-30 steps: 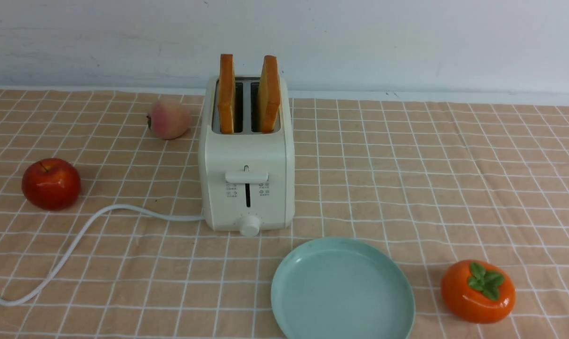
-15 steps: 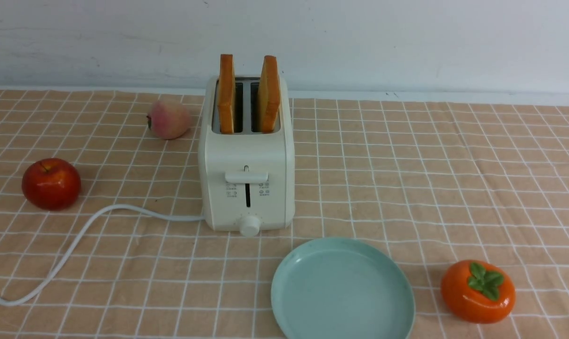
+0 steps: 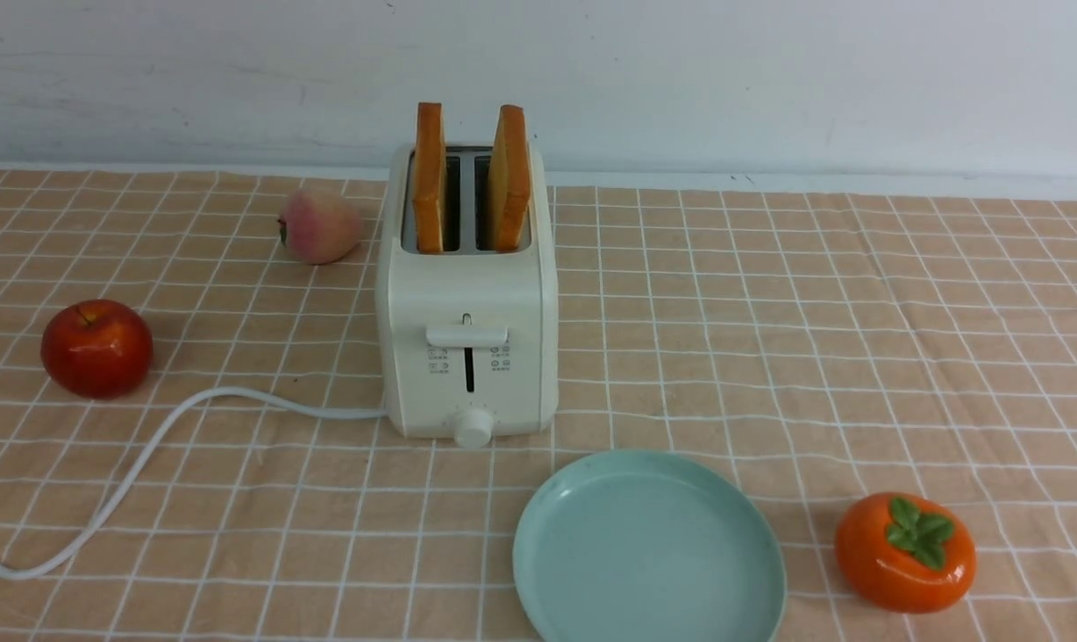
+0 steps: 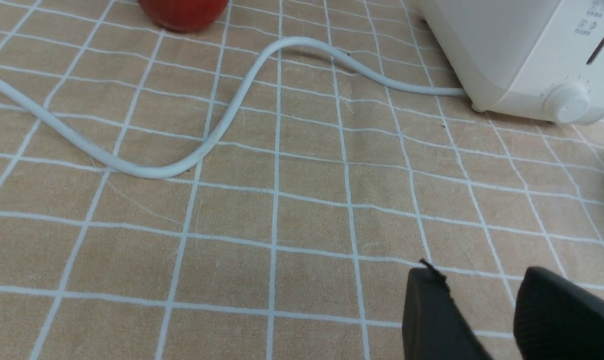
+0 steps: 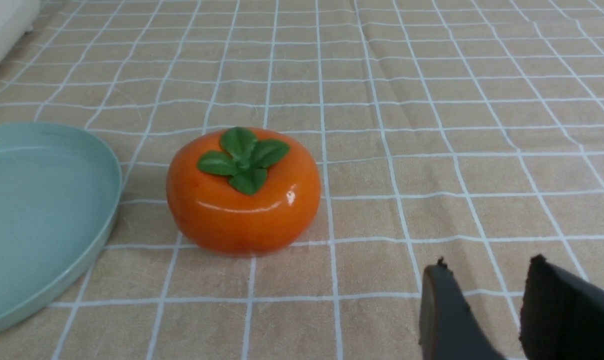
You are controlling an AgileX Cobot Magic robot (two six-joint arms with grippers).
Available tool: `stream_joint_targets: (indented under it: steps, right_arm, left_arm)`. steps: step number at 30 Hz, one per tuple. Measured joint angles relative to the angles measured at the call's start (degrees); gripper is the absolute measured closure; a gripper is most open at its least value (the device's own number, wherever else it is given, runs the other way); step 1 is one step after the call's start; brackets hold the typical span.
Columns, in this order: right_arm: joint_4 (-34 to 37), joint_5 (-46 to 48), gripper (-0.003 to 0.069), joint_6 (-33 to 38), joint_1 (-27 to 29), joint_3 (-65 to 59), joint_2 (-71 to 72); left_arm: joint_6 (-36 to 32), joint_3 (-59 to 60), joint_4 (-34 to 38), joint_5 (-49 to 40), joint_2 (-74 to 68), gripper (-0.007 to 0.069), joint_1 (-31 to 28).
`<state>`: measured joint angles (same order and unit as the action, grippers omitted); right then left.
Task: Take toasted bread from bread machine on light coffee tablecloth place on plate.
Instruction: 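Grasp the toast slice in the toaster and pull it up out of the slot with the right gripper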
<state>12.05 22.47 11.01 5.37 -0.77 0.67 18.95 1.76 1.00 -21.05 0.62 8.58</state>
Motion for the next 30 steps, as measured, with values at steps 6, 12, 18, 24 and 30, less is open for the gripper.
stream_joint_targets:
  steps: [6,12,18,24,30]
  right_arm:
    - [4.5,-4.1,0.0419,0.0,0.0,-0.6,0.0]
    - [12.9,-15.8,0.0419,0.0,0.0,-0.6,0.0]
    - [20.7,-24.5,0.0419,0.0,0.0,-0.6,0.0]
    - [29.7,-37.0,0.0419,-5.7,0.0,-0.6,0.0]
    - [27.8,-40.3,0.0419,-7.4,0.0,2.9,0.0]
  left_arm:
    - [-0.1,0.0,0.6,10.7,0.0,0.038,0.0]
    - [-0.1,0.0,0.7,22.9,0.0,0.038,0.0]
    - [-0.3,0.0,0.6,25.5,0.0,0.0383,0.0]
    - [4.2,0.0,2.0,36.8,0.0,0.0383,0.0]
    - [13.9,-0.3,7.1,53.2,0.0,0.0383,0.0]
